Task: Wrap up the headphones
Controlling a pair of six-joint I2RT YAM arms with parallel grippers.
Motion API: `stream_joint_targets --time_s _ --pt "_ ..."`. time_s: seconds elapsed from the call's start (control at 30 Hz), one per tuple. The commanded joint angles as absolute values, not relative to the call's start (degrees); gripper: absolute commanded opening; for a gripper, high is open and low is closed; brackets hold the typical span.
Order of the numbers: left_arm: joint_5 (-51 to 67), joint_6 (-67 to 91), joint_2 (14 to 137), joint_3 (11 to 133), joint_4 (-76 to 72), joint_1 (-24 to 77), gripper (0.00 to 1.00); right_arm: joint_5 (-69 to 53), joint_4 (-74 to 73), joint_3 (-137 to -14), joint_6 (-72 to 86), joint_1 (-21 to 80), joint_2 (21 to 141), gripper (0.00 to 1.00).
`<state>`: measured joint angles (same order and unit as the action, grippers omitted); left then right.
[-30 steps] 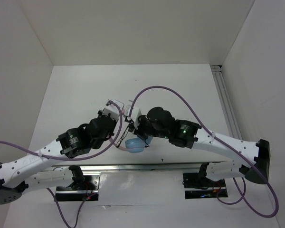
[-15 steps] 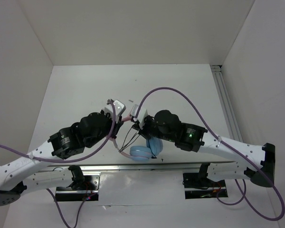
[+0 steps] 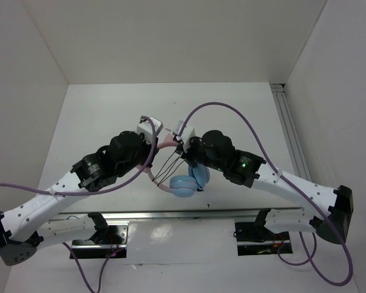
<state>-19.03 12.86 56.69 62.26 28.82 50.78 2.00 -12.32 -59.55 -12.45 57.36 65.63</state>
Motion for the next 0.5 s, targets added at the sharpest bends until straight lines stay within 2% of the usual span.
stream_joint_targets --time_s 0.0,0.23,0.47 --pt "-14.1 14.3 55.5 63.5 25.8 48.9 0.0 1.8 -6.7 -59.0 -12.1 54.8 65.8 0.04" --pt "-13.5 13.2 54.5 63.5 25.8 46.0 0.0 2.0 -4.7 -58.4 -11.6 52.5 65.3 0.04" --pt "-15.3 12.7 54.0 61.7 26.9 46.0 0.0 5.7 -4.7 -60.2 -11.6 51.9 65.3 0.08"
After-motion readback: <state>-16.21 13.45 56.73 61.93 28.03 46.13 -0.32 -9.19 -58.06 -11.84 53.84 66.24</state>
